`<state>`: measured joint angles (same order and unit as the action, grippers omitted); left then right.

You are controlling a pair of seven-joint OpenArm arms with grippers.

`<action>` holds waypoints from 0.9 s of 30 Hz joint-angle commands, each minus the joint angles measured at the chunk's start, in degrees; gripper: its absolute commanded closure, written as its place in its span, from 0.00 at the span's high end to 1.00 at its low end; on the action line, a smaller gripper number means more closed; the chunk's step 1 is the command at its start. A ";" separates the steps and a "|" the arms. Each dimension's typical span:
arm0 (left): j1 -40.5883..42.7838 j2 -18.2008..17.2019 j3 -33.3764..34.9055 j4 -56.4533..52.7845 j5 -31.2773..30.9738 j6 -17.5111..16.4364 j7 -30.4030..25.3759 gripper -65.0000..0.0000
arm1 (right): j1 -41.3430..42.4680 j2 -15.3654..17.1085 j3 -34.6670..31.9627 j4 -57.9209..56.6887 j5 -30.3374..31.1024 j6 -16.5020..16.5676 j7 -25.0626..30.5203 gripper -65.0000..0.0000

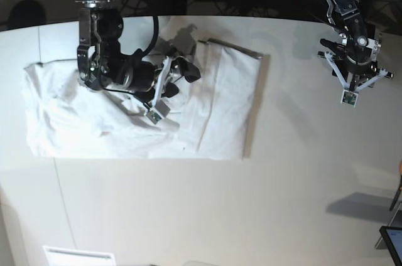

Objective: Fold the T-shirt properly
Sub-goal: 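Raise the left gripper away and press the folded shirt with the right gripper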

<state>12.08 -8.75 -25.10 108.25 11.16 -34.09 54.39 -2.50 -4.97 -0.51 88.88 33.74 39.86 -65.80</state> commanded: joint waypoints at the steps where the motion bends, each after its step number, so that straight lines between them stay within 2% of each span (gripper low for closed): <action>1: -0.34 -0.61 -0.26 1.16 0.31 0.37 -0.54 0.32 | 0.88 -0.35 -0.23 0.22 1.12 0.14 1.40 0.68; 10: -0.43 -0.61 -0.26 1.16 0.31 0.37 -0.54 0.32 | 4.74 -0.35 -3.40 -6.02 1.12 0.14 1.67 0.66; 13: -0.43 -0.61 -0.26 0.98 0.31 0.37 -0.54 0.32 | 5.36 -0.35 -3.40 -7.25 1.12 0.14 2.55 0.51; 20: -0.43 -0.61 -0.26 0.90 0.31 0.37 -0.54 0.32 | 7.21 -0.35 -3.49 -10.60 1.12 0.14 3.08 0.00; 27: -0.43 -0.52 -0.26 0.72 0.31 0.37 -0.54 0.32 | 8.35 0.01 -3.49 -10.33 1.12 0.14 2.72 0.01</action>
<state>11.94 -8.60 -25.10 108.20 11.35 -34.09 54.39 4.69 -4.93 -3.79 77.56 34.13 39.83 -64.05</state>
